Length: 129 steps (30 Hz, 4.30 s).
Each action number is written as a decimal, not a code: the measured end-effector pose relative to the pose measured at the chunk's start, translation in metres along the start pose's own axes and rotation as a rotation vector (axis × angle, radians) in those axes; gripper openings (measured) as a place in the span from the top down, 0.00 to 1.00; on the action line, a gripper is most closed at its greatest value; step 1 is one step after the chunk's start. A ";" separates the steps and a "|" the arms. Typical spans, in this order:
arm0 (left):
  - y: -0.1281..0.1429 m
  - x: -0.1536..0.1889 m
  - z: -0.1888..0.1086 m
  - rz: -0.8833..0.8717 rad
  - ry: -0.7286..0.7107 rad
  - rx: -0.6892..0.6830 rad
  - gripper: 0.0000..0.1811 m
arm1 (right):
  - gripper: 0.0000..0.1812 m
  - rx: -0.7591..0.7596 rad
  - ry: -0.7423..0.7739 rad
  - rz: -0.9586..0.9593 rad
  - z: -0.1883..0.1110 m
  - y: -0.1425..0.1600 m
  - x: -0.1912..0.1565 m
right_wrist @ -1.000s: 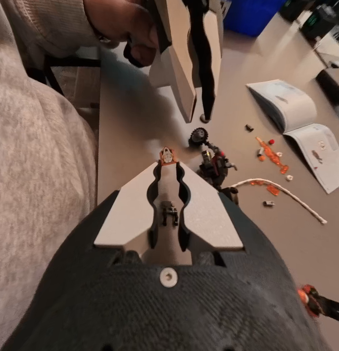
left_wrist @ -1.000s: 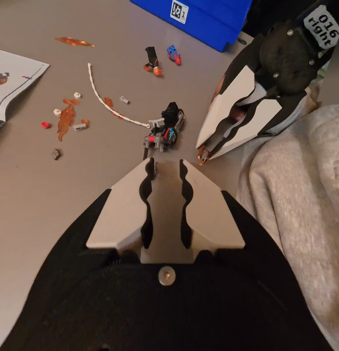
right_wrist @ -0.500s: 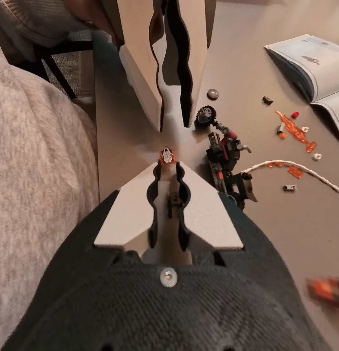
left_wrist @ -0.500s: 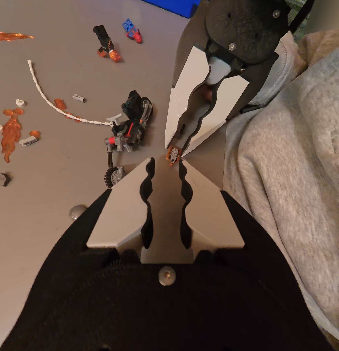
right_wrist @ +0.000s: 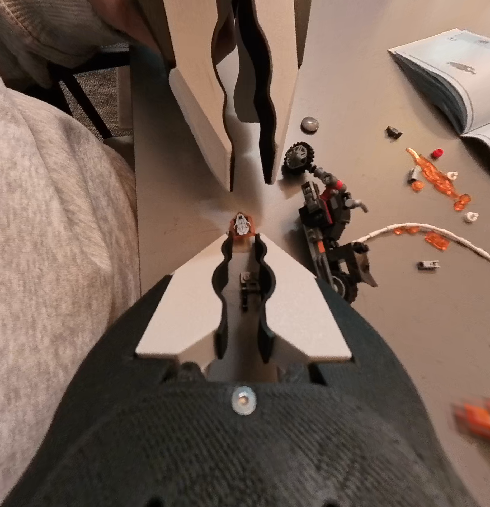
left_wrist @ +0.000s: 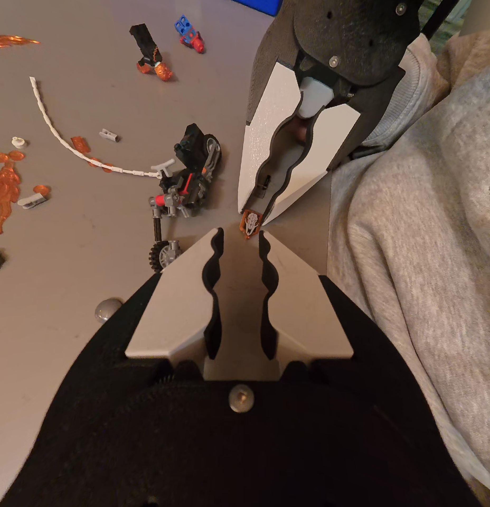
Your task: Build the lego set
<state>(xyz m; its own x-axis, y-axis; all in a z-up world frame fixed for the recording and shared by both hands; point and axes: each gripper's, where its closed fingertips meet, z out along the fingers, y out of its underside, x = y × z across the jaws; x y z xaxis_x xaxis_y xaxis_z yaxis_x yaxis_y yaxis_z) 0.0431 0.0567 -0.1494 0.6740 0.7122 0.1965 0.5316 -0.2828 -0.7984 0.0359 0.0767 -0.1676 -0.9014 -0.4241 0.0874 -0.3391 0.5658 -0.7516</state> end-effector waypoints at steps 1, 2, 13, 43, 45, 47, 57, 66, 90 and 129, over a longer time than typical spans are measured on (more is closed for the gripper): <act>0.000 0.000 0.000 0.001 -0.004 -0.003 0.87 | 0.92 0.000 0.001 -0.001 0.000 0.000 0.000; 0.001 -0.001 0.001 0.000 -0.011 -0.006 0.86 | 0.92 0.000 0.003 -0.002 0.000 0.000 0.000; 0.002 -0.003 0.001 0.000 -0.026 -0.012 0.83 | 0.87 0.035 0.005 -0.014 -0.009 -0.002 0.003; 0.009 0.005 0.030 0.073 -0.056 -0.152 0.92 | 0.78 -0.012 -0.147 0.074 -0.028 0.023 -0.007; 0.005 0.009 0.031 0.078 -0.042 -0.136 0.92 | 0.79 -0.018 -0.135 0.069 -0.027 0.024 -0.005; 0.000 0.013 0.032 0.081 -0.015 -0.108 0.92 | 0.83 -0.023 -0.120 0.057 -0.027 0.025 -0.002; -0.011 0.021 0.049 0.150 0.077 -0.187 0.92 | 0.92 -0.009 -0.139 0.022 -0.024 0.022 -0.003; -0.002 0.020 0.045 0.153 0.090 -0.314 0.92 | 0.93 0.000 -0.150 0.023 -0.024 0.021 -0.004; -0.009 0.024 0.049 0.143 0.099 -0.275 0.94 | 0.93 0.000 -0.148 0.023 -0.023 0.019 -0.003; -0.012 -0.009 0.052 -0.013 -0.083 -0.254 0.86 | 0.70 0.004 -0.070 0.143 -0.017 0.015 0.013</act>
<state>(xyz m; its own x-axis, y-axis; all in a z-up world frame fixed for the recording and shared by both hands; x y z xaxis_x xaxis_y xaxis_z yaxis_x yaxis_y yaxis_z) 0.0037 0.0873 -0.1711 0.6274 0.7641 0.1500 0.6587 -0.4181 -0.6255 0.0142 0.0912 -0.1667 -0.9195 -0.3876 -0.0659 -0.2076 0.6208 -0.7560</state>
